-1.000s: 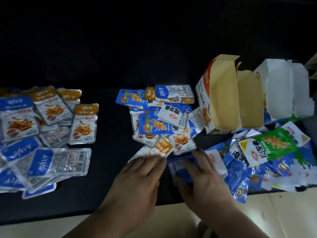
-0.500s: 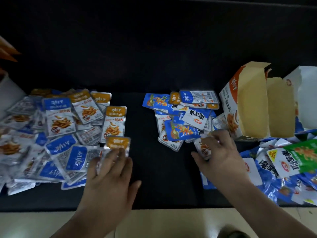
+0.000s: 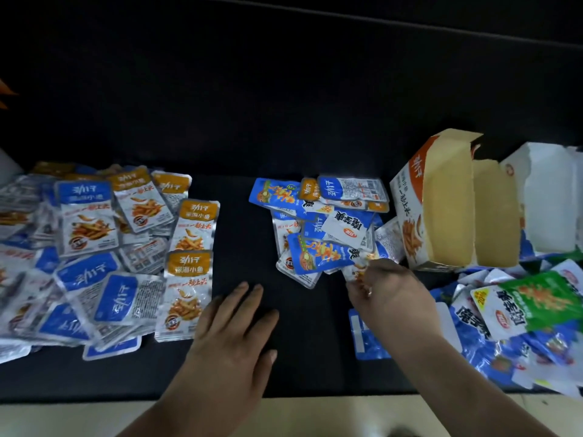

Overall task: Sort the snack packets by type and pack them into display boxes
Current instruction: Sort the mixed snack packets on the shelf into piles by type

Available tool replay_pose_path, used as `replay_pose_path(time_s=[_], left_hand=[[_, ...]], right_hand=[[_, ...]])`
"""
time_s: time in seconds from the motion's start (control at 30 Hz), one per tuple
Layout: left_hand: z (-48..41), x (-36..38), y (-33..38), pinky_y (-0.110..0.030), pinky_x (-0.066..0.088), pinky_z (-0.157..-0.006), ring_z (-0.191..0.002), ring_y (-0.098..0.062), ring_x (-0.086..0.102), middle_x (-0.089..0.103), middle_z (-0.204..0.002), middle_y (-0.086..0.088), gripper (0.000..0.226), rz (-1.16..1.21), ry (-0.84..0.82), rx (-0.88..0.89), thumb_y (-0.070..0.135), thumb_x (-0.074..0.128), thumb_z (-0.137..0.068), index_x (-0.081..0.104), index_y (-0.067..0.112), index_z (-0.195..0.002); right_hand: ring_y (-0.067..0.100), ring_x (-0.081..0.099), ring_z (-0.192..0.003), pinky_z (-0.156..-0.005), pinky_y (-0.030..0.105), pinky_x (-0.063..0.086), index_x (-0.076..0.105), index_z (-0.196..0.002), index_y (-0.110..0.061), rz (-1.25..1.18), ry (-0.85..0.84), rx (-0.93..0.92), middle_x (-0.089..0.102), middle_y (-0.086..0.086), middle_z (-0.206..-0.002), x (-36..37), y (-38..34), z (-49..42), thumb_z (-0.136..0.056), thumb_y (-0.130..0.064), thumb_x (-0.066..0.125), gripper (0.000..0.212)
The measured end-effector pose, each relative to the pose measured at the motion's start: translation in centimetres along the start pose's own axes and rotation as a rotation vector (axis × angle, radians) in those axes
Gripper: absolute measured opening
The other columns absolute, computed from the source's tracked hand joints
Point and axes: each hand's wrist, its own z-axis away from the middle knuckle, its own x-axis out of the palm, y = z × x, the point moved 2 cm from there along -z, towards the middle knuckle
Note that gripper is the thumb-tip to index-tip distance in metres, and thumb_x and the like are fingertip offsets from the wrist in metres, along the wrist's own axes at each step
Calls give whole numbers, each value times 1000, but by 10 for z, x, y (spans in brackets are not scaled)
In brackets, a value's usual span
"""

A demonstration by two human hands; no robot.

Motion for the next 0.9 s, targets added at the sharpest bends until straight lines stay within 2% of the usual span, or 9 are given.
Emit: replay_pose_path(time_s=[0.1, 0.23, 0.37, 0.5, 0.57, 0.63, 0.73, 0.8, 0.9], left_hand=[[2, 2, -1, -50, 30, -114, -146, -30, 44, 50, -155, -8, 48, 19, 7, -6, 44, 53, -90, 70, 21, -129], [-1, 4, 6, -51, 32, -113, -145, -29, 46, 49, -156, -8, 45, 49, 35, 27, 38, 54, -88, 71, 21, -127], [-5, 7, 11, -51, 32, -112, -145, -28, 46, 50, -156, -7, 45, 51, 37, 43, 37, 53, -86, 72, 23, -124], [-5, 7, 14, -54, 37, -111, -147, -27, 43, 46, -159, -6, 45, 81, 42, 48, 36, 53, -86, 71, 24, -126], [-5, 4, 14, -56, 43, -110, -148, -26, 42, 44, -160, -5, 46, 100, 45, 43, 36, 54, -86, 70, 24, -127], [-8, -3, 15, -56, 43, -111, -149, -25, 40, 42, -161, -5, 45, 126, 69, 47, 35, 55, -88, 69, 23, -129], [-12, -11, 17, -48, 38, -115, -151, -22, 37, 39, -163, -2, 45, 180, 87, 49, 35, 55, -92, 66, 23, -134], [-17, -21, 21, -44, 43, -112, -145, -18, 44, 41, -162, 3, 46, 290, 115, -12, 37, 56, -92, 64, 24, -135], [-22, -43, 22, -27, 39, -113, -140, -4, 44, 39, -161, 15, 54, 456, 200, -115, 44, 59, -93, 57, 26, -145]], right_hand=[[24, 62, -89, -68, 27, 36, 69, -91, -15, -3, -58, -12, 65, 2, -92, -3, 0, -1, -98, -41, 58, 29], [24, 62, -98, -77, 28, 44, 69, -100, -19, -17, -107, 6, 64, 1, -102, -8, -1, -4, -94, -52, 65, 34], [31, 58, -108, -85, 36, 50, 67, -111, -13, 13, -106, -17, 59, 7, -113, -5, -9, -3, -96, -34, 58, 27], [25, 60, -109, -74, 32, 46, 60, -117, -14, 152, -195, -37, 56, 4, -121, -9, -22, -1, -100, -25, 49, 23], [27, 65, -96, -64, 31, 41, 65, -102, -12, 155, -88, -75, 62, 3, -107, -17, -20, 2, -92, -21, 62, 14], [32, 65, -85, -62, 36, 48, 66, -89, -8, 97, 112, -91, 64, 7, -93, -27, -13, 9, -82, -17, 71, 12], [32, 64, -84, -66, 34, 43, 62, -91, -13, -13, 353, -147, 64, 4, -91, -51, -12, 19, -91, -16, 62, 3], [31, 63, -76, -66, 30, 34, 61, -91, -15, -56, 431, -176, 64, 1, -84, -69, -19, 26, -94, -14, 60, 3], [29, 62, -55, -56, 26, 34, 60, -87, -21, -118, 410, -225, 64, -6, -70, -85, -31, 38, -89, -13, 66, 11]])
